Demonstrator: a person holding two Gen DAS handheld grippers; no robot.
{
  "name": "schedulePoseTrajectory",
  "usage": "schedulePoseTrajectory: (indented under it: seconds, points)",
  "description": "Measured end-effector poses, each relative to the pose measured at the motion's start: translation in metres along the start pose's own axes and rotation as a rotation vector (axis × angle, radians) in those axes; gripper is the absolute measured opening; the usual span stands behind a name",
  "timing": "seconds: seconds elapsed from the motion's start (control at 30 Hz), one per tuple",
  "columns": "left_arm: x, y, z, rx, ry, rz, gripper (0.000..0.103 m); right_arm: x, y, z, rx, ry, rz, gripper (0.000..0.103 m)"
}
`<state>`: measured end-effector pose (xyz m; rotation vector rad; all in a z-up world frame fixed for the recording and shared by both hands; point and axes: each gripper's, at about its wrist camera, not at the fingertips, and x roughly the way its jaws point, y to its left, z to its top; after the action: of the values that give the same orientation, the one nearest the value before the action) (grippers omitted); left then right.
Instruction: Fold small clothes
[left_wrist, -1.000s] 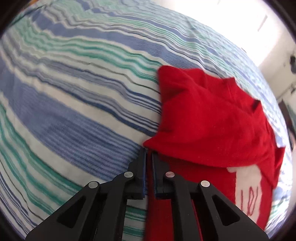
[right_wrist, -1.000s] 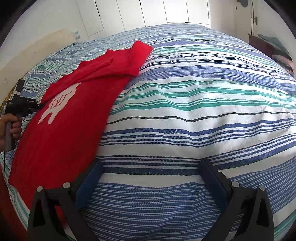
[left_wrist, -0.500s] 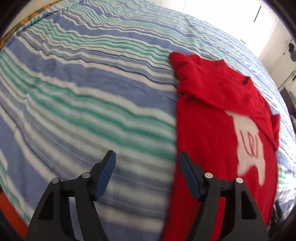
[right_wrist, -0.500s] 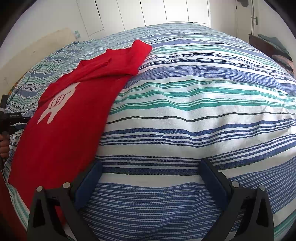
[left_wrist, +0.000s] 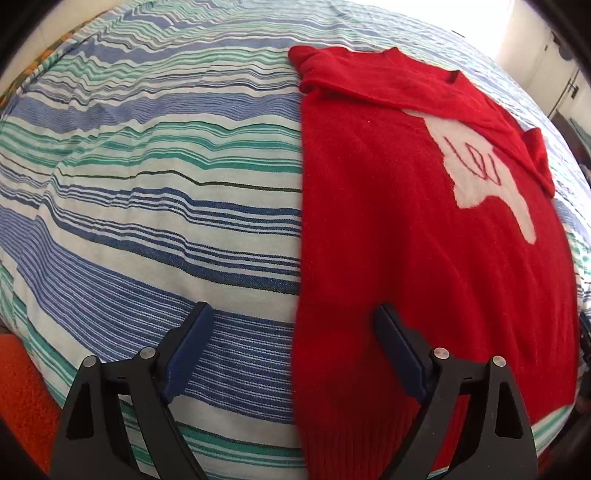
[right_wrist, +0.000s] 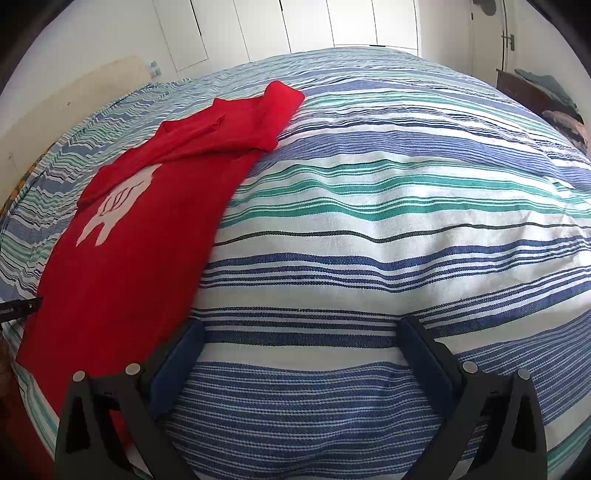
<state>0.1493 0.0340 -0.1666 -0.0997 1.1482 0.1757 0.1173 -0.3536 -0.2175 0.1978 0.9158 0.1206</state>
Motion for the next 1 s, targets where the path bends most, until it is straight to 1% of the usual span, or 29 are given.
schedulePoseTrajectory:
  seconds: [0.67, 1.0]
  points:
    - [0.0064, -0.0017, -0.0001, -0.001, 0.021, 0.021, 0.098, -0.0033, 0.0012, -0.0043, -0.006, -0.006, -0.004, 0.103]
    - [0.0090, -0.0034, 0.0014, 0.003, 0.022, 0.026, 0.099, -0.0035, 0.0012, -0.0050, -0.007, -0.007, -0.004, 0.103]
